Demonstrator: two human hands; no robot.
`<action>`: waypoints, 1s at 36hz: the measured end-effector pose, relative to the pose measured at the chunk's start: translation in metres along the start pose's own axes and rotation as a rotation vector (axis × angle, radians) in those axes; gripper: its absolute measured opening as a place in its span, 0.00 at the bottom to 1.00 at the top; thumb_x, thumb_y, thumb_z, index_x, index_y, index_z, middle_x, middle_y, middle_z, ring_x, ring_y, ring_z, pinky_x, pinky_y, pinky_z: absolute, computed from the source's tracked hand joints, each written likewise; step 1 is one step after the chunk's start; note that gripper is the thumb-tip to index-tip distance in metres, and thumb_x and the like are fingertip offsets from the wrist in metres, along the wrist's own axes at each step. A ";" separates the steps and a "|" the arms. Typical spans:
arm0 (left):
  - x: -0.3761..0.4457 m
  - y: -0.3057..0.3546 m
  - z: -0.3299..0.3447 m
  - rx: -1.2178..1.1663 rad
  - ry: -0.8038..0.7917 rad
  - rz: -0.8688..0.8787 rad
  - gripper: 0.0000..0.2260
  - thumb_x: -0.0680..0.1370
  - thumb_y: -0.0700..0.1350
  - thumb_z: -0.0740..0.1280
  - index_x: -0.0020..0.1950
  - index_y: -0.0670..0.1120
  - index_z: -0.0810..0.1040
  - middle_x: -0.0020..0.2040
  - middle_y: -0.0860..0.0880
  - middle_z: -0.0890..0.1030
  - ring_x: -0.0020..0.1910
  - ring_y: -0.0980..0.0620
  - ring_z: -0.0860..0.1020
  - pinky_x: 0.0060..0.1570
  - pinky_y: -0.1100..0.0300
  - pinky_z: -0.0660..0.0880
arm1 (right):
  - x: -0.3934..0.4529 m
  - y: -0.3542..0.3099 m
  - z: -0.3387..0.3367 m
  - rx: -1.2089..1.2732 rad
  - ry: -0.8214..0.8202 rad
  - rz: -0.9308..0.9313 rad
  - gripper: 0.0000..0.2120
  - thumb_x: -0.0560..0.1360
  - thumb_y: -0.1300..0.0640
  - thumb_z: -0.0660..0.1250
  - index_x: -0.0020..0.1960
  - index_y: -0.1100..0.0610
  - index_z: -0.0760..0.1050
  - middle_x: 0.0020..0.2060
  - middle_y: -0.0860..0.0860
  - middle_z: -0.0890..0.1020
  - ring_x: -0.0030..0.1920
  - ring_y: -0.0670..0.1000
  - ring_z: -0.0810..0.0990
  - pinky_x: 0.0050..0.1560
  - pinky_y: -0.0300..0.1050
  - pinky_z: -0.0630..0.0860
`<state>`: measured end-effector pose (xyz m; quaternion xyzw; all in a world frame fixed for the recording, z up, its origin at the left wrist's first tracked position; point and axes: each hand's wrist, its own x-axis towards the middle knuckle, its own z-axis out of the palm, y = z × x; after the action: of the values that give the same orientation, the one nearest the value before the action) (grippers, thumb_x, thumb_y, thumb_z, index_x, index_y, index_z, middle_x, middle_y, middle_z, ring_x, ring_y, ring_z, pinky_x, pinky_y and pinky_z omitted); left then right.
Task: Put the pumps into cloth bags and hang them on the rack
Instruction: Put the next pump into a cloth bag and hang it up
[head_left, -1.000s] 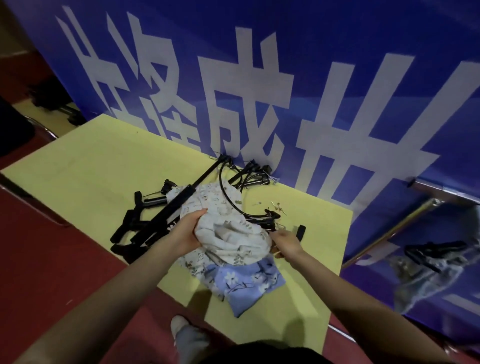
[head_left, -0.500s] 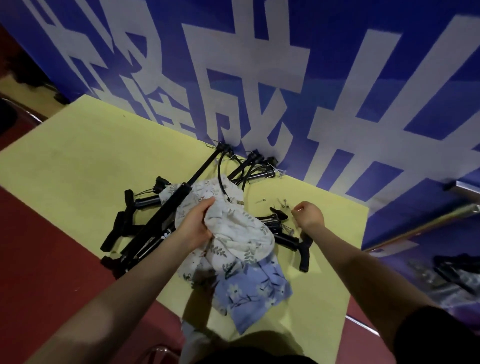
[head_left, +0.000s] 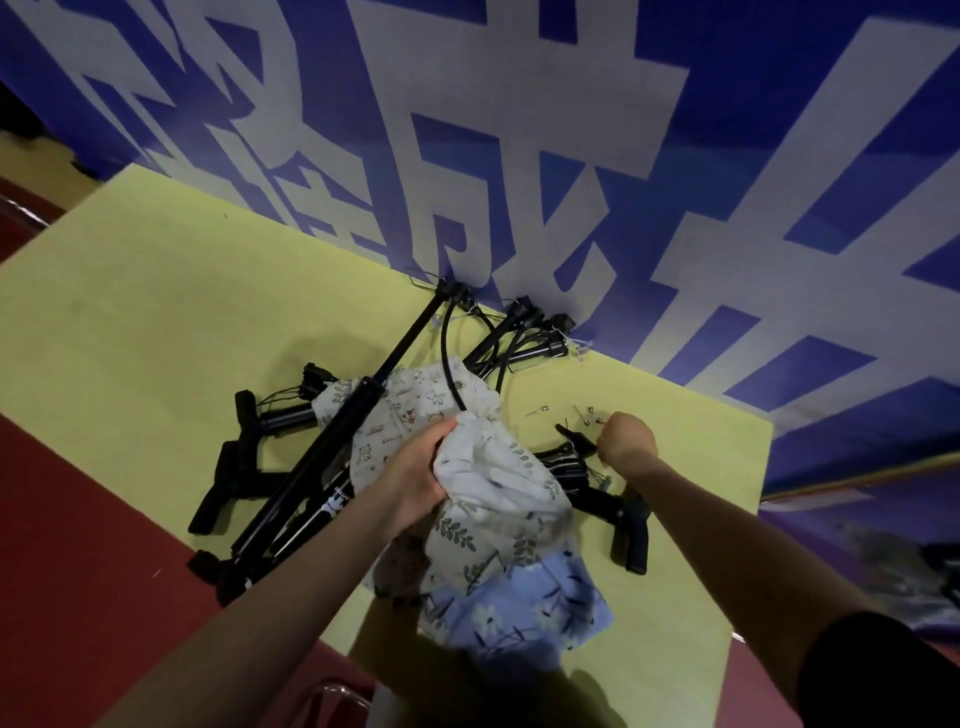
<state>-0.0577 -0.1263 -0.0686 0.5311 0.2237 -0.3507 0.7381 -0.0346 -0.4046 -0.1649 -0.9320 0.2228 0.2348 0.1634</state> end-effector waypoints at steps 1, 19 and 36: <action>-0.002 0.001 0.000 0.003 -0.011 0.001 0.17 0.82 0.49 0.58 0.62 0.39 0.77 0.58 0.38 0.81 0.57 0.41 0.79 0.60 0.47 0.74 | 0.002 0.000 -0.001 0.011 -0.004 0.001 0.09 0.73 0.64 0.66 0.52 0.64 0.78 0.50 0.59 0.82 0.51 0.59 0.80 0.46 0.45 0.74; -0.010 -0.019 -0.012 -0.178 -0.078 0.044 0.17 0.82 0.43 0.59 0.69 0.36 0.68 0.60 0.41 0.78 0.50 0.44 0.79 0.62 0.48 0.73 | 0.003 -0.006 -0.026 -0.220 -0.126 -0.131 0.05 0.75 0.59 0.65 0.47 0.60 0.77 0.42 0.54 0.77 0.44 0.55 0.77 0.42 0.43 0.70; -0.076 -0.025 0.004 0.282 -0.051 0.026 0.19 0.83 0.52 0.55 0.61 0.41 0.78 0.56 0.39 0.83 0.55 0.41 0.82 0.56 0.48 0.78 | -0.120 -0.056 -0.038 1.145 -0.031 -0.199 0.10 0.78 0.66 0.61 0.39 0.61 0.75 0.28 0.55 0.79 0.26 0.52 0.76 0.28 0.42 0.74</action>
<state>-0.1259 -0.1131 -0.0298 0.6234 0.1466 -0.3825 0.6660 -0.0883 -0.3320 -0.0610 -0.7082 0.2233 0.0740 0.6657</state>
